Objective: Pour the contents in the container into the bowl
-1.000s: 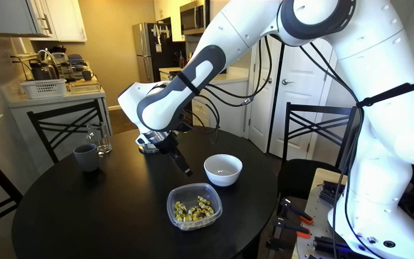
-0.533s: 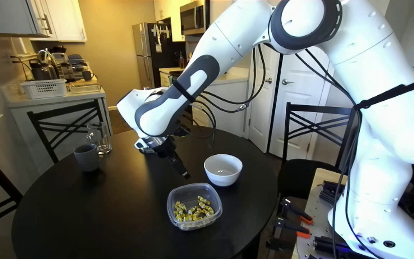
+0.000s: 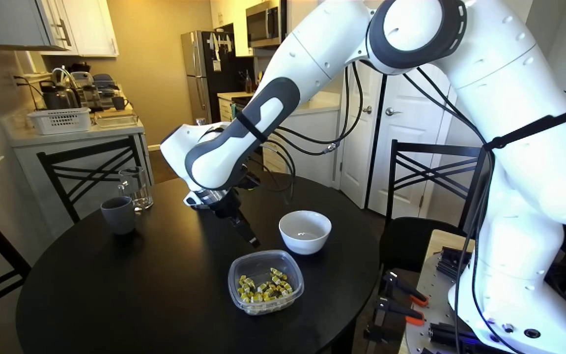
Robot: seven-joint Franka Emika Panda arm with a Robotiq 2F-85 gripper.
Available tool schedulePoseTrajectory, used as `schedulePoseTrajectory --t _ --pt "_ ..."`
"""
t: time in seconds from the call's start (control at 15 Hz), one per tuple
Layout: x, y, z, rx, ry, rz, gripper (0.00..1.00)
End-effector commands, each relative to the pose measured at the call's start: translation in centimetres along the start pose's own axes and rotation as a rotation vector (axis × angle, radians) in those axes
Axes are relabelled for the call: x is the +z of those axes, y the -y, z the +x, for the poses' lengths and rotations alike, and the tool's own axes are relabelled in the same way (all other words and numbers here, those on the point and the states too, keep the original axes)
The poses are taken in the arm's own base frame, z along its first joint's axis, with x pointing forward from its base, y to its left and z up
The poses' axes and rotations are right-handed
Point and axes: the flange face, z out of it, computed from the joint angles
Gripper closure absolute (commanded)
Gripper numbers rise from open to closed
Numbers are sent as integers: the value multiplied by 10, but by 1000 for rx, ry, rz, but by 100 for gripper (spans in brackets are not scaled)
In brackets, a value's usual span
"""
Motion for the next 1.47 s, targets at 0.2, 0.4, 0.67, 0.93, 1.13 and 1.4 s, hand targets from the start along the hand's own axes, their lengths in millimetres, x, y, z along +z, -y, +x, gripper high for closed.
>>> schedulePoseTrajectory --t 0.2,0.4,0.67,0.93,1.13,1.4 --pt "16 32 -7 -70 -103 -40 0" --pt "15 43 -11 -96 -199 -95 0" --pt "23 38 -20 -122 -318 -121 23" --pt "48 23 -36 -136 -360 -69 47" --pt "60 17 -48 -142 -388 -33 66" --pt "62 17 -55 -156 -428 -14 93"
